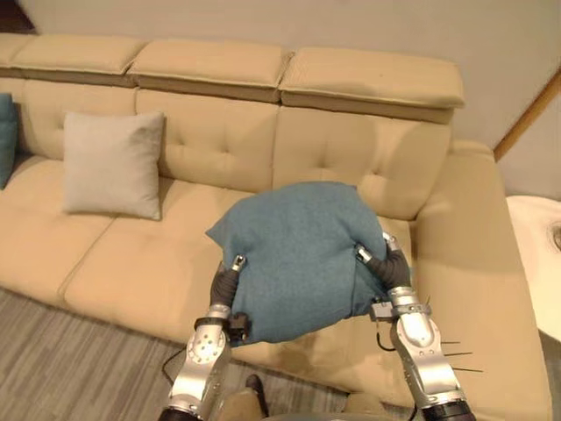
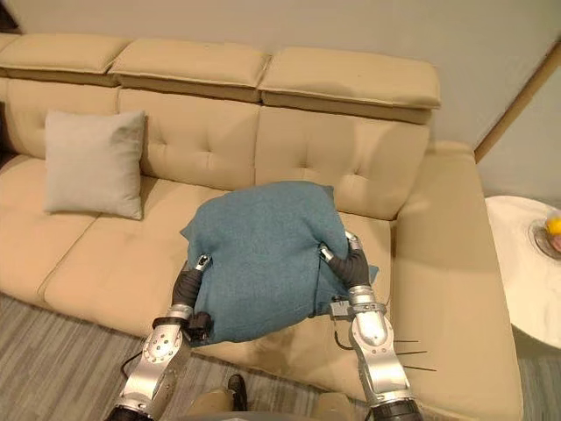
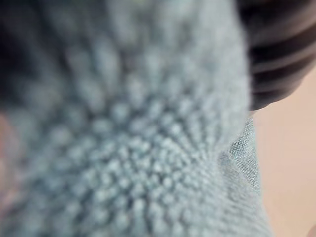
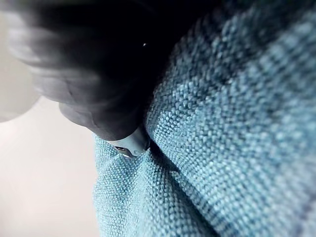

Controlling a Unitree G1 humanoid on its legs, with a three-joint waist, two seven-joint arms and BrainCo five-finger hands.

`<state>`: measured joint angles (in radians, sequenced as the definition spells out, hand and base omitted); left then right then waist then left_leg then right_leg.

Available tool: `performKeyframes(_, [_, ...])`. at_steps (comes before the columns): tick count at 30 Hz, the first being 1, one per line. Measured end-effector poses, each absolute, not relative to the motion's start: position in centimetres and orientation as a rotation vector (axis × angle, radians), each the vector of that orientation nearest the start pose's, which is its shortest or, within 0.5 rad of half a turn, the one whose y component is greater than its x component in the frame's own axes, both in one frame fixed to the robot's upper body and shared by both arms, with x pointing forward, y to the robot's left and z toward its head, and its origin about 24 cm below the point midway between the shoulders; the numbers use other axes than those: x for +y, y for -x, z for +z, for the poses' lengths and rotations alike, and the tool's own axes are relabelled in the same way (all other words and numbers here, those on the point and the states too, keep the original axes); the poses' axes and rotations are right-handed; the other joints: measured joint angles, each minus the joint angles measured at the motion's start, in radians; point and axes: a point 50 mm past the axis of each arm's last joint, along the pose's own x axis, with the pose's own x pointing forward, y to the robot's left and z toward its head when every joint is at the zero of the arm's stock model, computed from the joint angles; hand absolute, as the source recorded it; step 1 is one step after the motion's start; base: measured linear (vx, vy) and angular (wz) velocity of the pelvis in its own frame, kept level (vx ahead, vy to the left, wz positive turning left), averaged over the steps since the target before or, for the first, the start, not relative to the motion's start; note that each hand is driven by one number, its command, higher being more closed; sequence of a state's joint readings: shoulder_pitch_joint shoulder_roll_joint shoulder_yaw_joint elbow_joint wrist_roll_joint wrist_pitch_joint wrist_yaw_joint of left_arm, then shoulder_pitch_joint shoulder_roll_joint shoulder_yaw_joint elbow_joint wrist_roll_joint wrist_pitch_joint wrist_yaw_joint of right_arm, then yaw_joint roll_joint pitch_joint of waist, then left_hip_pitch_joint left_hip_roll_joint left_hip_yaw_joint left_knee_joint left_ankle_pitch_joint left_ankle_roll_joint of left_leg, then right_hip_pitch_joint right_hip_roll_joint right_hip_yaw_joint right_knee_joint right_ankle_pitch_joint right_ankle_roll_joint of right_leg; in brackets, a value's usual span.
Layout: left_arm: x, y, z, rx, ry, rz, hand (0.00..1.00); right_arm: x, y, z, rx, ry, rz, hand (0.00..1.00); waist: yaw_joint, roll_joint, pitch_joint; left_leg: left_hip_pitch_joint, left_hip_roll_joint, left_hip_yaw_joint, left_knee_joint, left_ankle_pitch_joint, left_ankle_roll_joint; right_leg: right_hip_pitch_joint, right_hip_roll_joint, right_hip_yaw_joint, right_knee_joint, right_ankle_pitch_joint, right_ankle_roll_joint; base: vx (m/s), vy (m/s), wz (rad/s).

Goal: Pick up cushions and gather them together orderly.

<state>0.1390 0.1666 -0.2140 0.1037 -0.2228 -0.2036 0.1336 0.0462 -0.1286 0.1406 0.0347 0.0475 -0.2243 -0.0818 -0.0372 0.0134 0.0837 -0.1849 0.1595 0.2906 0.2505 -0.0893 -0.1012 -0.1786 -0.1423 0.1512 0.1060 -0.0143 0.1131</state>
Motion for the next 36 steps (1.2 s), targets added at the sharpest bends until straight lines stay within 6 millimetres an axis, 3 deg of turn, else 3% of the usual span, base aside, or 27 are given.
performKeyframes(2, [15.2, -21.7, 0.1, 0.078, 0.062, 0.002, 1.0, -14.2, -24.2, 4.0, -0.126, 0.06, 0.062, 1.0, -0.003, -0.004, -0.002, 0.023, 0.005, 0.064, -0.039, -0.005, -0.009, -0.028, 0.002, 0.013, -0.029, 0.024, -0.039, -0.06, 0.009, -1.28])
performKeyframes(3, [15.5, -21.7, 0.2, 0.073, 0.042, 0.01, 1.0, -14.0, -24.4, 3.9, -0.121, 0.066, 0.067, 1.0, -0.004, -0.004, -0.002, 0.045, 0.005, 0.098, -0.08, 0.0, -0.017, -0.056, 0.001, -0.011, -0.037, 0.049, -0.094, -0.05, 0.003, -1.45])
performKeyframes(7, [15.1, -22.6, 0.8, 0.038, 0.005, 0.002, 1.0, -14.0, -24.6, 4.2, -0.139, 0.112, 0.032, 1.0, -0.038, 0.002, -0.001, 0.058, 0.018, 0.122, -0.103, 0.015, -0.025, -0.074, 0.018, -0.044, -0.075, 0.122, -0.032, 0.01, -0.058, -0.65])
performKeyframes(9, [14.8, -24.2, 1.5, 0.006, -0.015, 0.014, 1.0, -14.0, -25.7, 5.0, -0.178, 0.149, 0.006, 1.0, -0.043, 0.017, 0.008, 0.044, 0.031, 0.125, -0.106, 0.022, -0.034, -0.081, 0.027, -0.044, -0.105, 0.148, -0.036, 0.01, -0.093, -0.25])
performKeyframes(12, [14.3, -29.7, 5.6, -0.135, -0.056, 0.052, 1.0, -13.3, -30.4, 9.3, -0.323, 0.206, -0.04, 1.0, -0.045, 0.047, 0.081, -0.034, 0.031, 0.127, -0.105, 0.058, -0.023, -0.152, 0.02, -0.073, -0.122, 0.197, -0.041, -0.14, -0.095, 0.01])
performKeyframes(13, [14.7, -32.2, 8.4, -0.214, -0.098, 0.077, 1.0, -12.9, -32.6, 11.9, -0.393, 0.239, -0.064, 1.0, -0.042, 0.049, 0.12, -0.086, 0.032, 0.124, -0.089, 0.068, -0.018, -0.196, 0.02, -0.078, -0.123, 0.217, -0.039, -0.21, -0.092, 0.09])
performKeyframes(14, [14.9, -33.3, 9.9, -0.257, -0.116, 0.088, 1.0, -12.8, -33.5, 13.3, -0.427, 0.249, -0.077, 1.0, -0.039, 0.048, 0.138, -0.113, 0.032, 0.122, -0.081, 0.07, -0.02, -0.214, 0.02, -0.082, -0.125, 0.226, -0.036, -0.24, -0.095, 0.19])
performKeyframes(15, [15.1, -35.5, 14.1, -0.365, -0.153, 0.114, 1.0, -12.5, -35.2, 16.9, -0.509, 0.253, -0.117, 1.0, -0.036, 0.048, 0.199, -0.155, 0.035, 0.109, -0.064, 0.087, -0.009, -0.238, 0.02, -0.094, -0.132, 0.247, -0.038, -0.19, -0.078, 0.21])
performKeyframes(16, [15.1, -36.2, 15.8, -0.404, -0.163, 0.124, 1.0, -12.5, -35.8, 18.4, -0.54, 0.247, -0.136, 1.0, -0.035, 0.048, 0.222, -0.167, 0.036, 0.101, -0.059, 0.093, -0.01, -0.245, 0.02, -0.099, -0.132, 0.254, -0.039, -0.28, -0.101, 0.33])
performKeyframes(17, [15.1, -37.7, 20.8, -0.523, -0.173, 0.164, 1.0, -12.5, -36.8, 22.5, -0.628, 0.222, -0.2, 1.0, -0.03, 0.047, 0.275, -0.206, 0.038, 0.085, -0.047, 0.107, -0.006, -0.267, 0.02, -0.115, -0.131, 0.269, -0.041, -0.23, -0.073, 0.29])
performKeyframes(18, [15.0, -38.0, 22.7, -0.564, -0.172, 0.174, 1.0, -12.4, -37.0, 24.0, -0.662, 0.216, -0.223, 1.0, -0.03, 0.047, 0.289, -0.222, 0.038, 0.076, -0.042, 0.111, -0.004, -0.276, 0.02, -0.121, -0.131, 0.274, -0.041, -0.25, -0.07, 0.32])
performKeyframes(20, [14.9, -38.5, 30.3, -0.726, -0.139, 0.235, 1.0, -12.1, -37.7, 30.9, -0.784, 0.136, -0.32, 1.0, -0.026, 0.043, 0.307, -0.306, 0.036, 0.057, -0.018, 0.125, 0.01, -0.341, 0.014, -0.129, -0.13, 0.3, -0.041, -0.15, -0.03, 0.21])
performKeyframes(22, [14.5, -38.2, 34.5, -0.81, -0.116, 0.262, 1.0, -12.0, -37.4, 34.6, -0.85, 0.104, -0.373, 1.0, -0.027, 0.043, 0.308, -0.354, 0.03, 0.046, -0.013, 0.133, 0.016, -0.379, 0.007, -0.137, -0.132, 0.31, -0.042, -0.14, 0.005, 0.25])
performKeyframes(23, [13.8, -37.2, 39.2, -0.909, -0.089, 0.281, 1.0, -12.0, -36.4, 38.5, -0.933, 0.045, -0.436, 1.0, -0.027, 0.043, 0.308, -0.406, 0.023, 0.03, -0.012, 0.147, 0.022, -0.411, 0.0, -0.149, -0.147, 0.326, -0.041, -0.11, 0.014, 0.3])
performKeyframes(24, [13.6, -36.7, 40.4, -0.938, -0.081, 0.286, 1.0, -11.9, -36.0, 39.7, -0.962, 0.028, -0.451, 1.0, -0.024, 0.043, 0.308, -0.419, 0.021, 0.027, -0.013, 0.151, 0.024, -0.42, -0.001, -0.151, -0.152, 0.332, -0.042, -0.08, 0.01, 0.26])
performKeyframes(25, [13.5, -35.9, 42.5, -0.989, -0.073, 0.302, 0.0, -11.8, -35.2, 41.6, -1.012, 0.006, -0.474, 0.0, -0.014, 0.043, 0.308, -0.442, 0.019, 0.024, -0.014, 0.155, 0.025, -0.439, -0.002, -0.152, -0.163, 0.343, -0.043, -0.07, 0.007, 0.08])
performKeyframes(27, [13.9, -34.4, 45.7, -1.064, -0.049, 0.342, 0.0, -11.6, -34.1, 44.7, -1.065, -0.019, -0.497, 0.0, -0.003, 0.042, 0.309, -0.48, 0.009, 0.022, -0.04, 0.178, 0.028, -0.477, -0.008, -0.156, -0.176, 0.357, -0.043, -0.06, 0.0, 0.14])
performKeyframes(30, [14.2, -33.0, 48.4, -1.108, 0.02, 0.38, 0.0, -11.4, -33.3, 47.1, -1.081, -0.051, -0.497, 0.0, 0.0, 0.032, 0.339, -0.509, 0.0, 0.002, -0.096, 0.217, 0.024, -0.505, -0.008, -0.183, -0.2, 0.371, -0.049, -0.05, -0.004, 0.21])
performKeyframes(33, [14.7, -33.1, 48.8, -1.077, 0.065, 0.389, 0.0, -12.0, -33.4, 48.0, -1.048, -0.097, -0.453, 0.0, 0.0, 0.029, 0.353, -0.534, -0.005, -0.019, -0.154, 0.26, 0.021, -0.537, -0.005, -0.208, -0.202, 0.373, -0.051, -0.03, -0.008, 0.23])
performKeyframes(36, [15.1, -34.4, 47.8, -0.984, 0.099, 0.375, 0.0, -12.7, -34.3, 47.8, -0.985, -0.121, -0.369, 0.0, 0.003, 0.025, 0.383, -0.54, -0.003, -0.041, -0.218, 0.307, 0.013, -0.552, 0.003, -0.241, -0.203, 0.374, -0.052, -0.01, 0.003, 0.24])
